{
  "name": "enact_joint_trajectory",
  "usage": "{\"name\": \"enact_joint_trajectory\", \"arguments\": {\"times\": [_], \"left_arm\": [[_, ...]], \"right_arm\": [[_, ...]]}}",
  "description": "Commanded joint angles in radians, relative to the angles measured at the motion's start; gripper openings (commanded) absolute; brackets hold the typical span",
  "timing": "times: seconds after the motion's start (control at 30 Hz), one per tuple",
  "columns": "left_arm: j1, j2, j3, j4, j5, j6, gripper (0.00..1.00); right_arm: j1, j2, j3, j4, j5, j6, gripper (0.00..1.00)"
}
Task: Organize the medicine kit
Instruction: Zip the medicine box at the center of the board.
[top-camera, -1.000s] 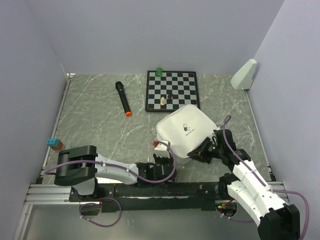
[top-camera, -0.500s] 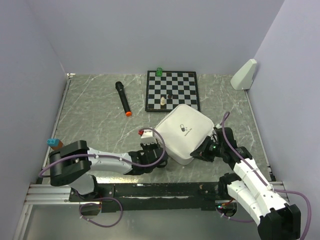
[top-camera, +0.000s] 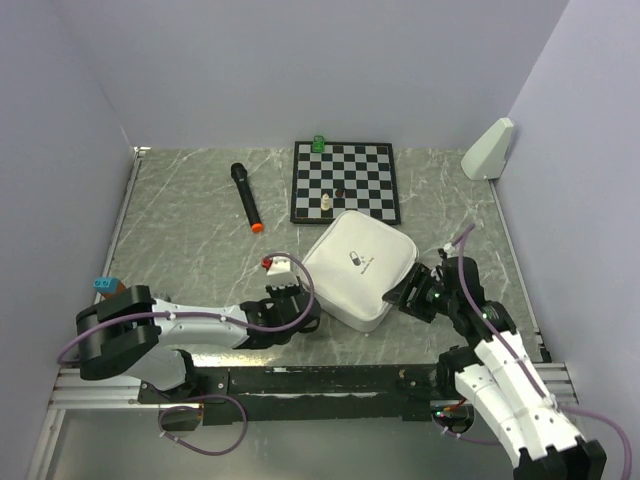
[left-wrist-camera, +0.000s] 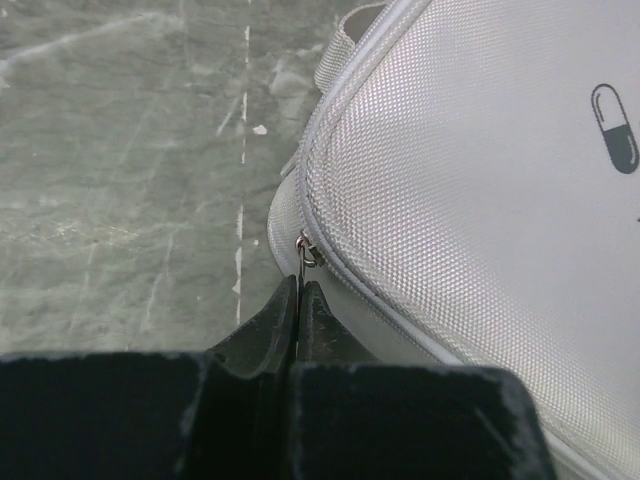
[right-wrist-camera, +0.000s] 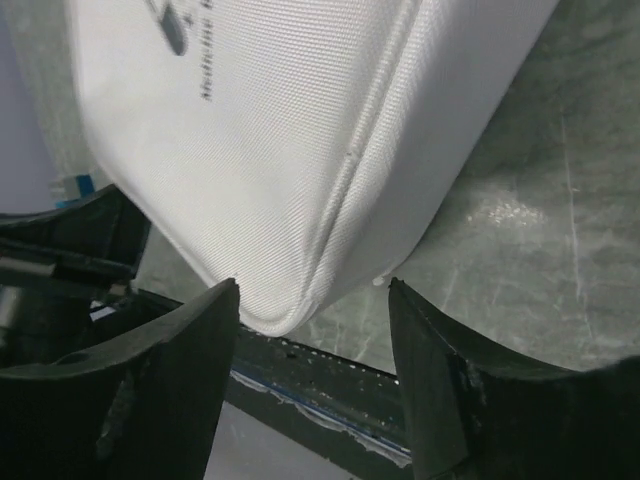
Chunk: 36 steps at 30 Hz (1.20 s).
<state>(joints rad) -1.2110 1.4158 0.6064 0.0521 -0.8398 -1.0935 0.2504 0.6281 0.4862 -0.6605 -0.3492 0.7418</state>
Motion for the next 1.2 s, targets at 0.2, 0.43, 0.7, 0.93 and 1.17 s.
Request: {"name": "enact_joint_trajectory", "arguments": {"times": [0.2, 0.43, 0.7, 0.93, 1.17], "left_arm": [[-0.107, 0.123, 0.095, -0.104, -0.082, -0.046, 0.01], [-0.179, 0.232, 0.199, -0.069, -0.050, -0.002, 0.01], [-0.229, 0.270, 0.230, 0.084, 0.008, 0.132, 0.01], [-0.249, 0.302, 0.245, 0.170, 0.071, 0.214, 0.01], [-0.251, 0.367, 0.308, 0.215, 0.125, 0.291, 0.01]], "right_arm": [[0.039, -0.056, -0.040, -0.027, -0.070, 0.155, 0.76], [0.079, -0.083, -0.115, 0.002, -0.060, 0.255, 0.74], [0.092, -0.111, -0.139, 0.018, 0.050, 0.317, 0.67], [0.092, -0.130, -0.170, 0.094, 0.096, 0.392, 0.68], [0.092, -0.240, -0.149, 0.085, 0.105, 0.373, 0.77]]}}
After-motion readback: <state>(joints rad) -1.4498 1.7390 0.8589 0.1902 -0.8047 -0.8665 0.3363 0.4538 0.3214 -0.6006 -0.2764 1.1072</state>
